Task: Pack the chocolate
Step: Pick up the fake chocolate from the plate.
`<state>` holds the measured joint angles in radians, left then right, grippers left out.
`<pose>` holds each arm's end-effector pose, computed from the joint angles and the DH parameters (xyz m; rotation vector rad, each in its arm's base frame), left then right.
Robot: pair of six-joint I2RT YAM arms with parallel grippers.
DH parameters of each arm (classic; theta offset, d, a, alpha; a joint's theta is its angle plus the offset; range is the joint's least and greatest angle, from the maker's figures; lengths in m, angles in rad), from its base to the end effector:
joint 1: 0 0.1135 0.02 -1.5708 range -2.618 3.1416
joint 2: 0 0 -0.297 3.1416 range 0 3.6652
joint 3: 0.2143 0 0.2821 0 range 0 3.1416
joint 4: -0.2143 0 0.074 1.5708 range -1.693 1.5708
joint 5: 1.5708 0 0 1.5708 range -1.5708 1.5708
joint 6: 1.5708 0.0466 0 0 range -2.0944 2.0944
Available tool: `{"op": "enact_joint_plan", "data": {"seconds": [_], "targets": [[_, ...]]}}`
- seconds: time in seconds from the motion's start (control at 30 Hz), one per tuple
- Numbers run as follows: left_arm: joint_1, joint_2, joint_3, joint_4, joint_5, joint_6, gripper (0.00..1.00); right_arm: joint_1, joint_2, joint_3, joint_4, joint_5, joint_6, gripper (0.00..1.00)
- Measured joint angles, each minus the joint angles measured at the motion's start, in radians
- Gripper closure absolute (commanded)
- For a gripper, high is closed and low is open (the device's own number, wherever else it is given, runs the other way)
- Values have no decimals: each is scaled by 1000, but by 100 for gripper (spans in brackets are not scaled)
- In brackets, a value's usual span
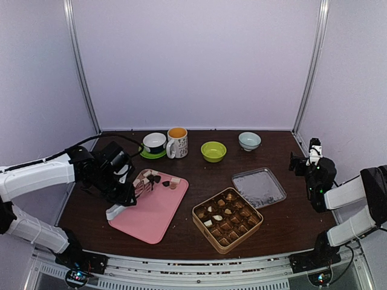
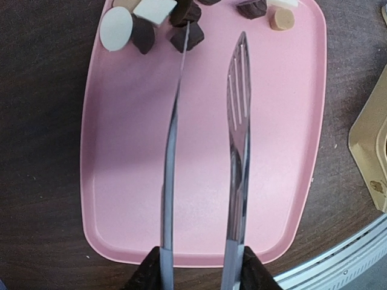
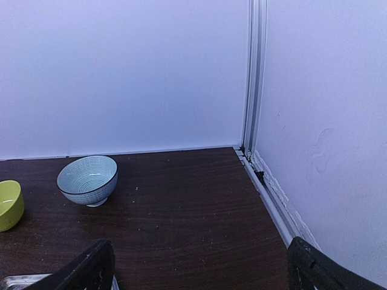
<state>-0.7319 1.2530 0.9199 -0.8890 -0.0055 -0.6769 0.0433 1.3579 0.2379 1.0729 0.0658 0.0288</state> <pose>0.1850 -0.1659 0.2489 0.0771 2.8540 -0.3197 0.2516 0.0078 0.1761 0.0391 1.6173 0.0024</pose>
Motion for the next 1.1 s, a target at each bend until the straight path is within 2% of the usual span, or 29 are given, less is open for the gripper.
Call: {"op": "enact_joint_plan", "data": {"seconds": [0.37, 0.7, 1.1], "targets": [[0, 160, 54, 37, -50, 35, 59, 0, 0, 0, 0, 0, 0, 0], [0, 200, 57, 50, -92, 45, 60, 0, 0, 0, 0, 0, 0, 0], [0, 214, 59, 56, -98, 59, 75, 0, 0, 0, 0, 0, 0, 0]]}}
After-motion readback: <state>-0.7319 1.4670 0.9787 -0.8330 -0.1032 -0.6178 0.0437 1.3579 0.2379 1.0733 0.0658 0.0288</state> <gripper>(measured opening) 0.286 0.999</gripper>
